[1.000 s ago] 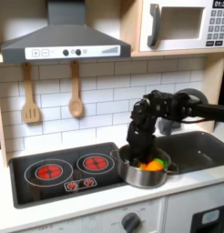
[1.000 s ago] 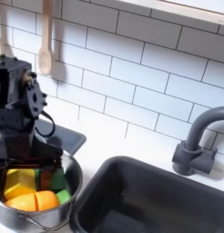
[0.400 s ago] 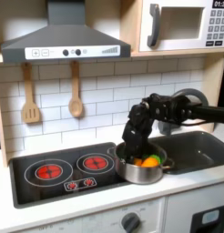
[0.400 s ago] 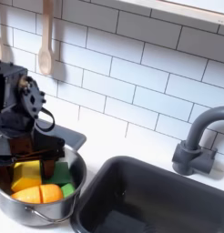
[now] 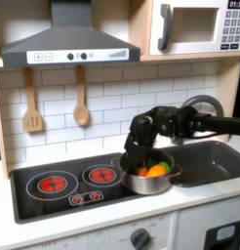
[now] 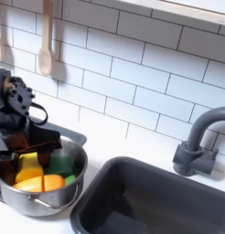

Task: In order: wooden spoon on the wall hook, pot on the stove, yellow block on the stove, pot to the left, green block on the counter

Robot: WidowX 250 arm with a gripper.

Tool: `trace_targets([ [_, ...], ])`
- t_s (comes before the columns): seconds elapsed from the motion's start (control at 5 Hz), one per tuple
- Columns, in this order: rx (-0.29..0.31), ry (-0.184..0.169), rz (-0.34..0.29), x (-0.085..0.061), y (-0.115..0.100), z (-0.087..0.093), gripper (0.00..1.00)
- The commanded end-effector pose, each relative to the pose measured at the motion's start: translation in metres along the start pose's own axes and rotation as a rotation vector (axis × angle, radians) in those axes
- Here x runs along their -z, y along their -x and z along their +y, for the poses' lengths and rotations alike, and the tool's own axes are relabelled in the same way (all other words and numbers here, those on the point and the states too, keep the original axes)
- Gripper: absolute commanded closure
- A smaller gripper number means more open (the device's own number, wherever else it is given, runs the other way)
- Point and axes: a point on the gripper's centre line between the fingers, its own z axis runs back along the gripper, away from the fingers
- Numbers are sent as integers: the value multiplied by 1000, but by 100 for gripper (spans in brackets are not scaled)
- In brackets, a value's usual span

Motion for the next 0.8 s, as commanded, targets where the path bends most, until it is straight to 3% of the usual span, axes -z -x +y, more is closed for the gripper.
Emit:
trace_targets([
  [0.0,-54,180,-109,-15,-4,13,100],
  [0.2,-59,217,-104,-16,-3,15,100],
  [0.4,-52,163,-75,-13,-4,11,100],
  [0.6,-42,61,-61,-20,-4,6,100],
])
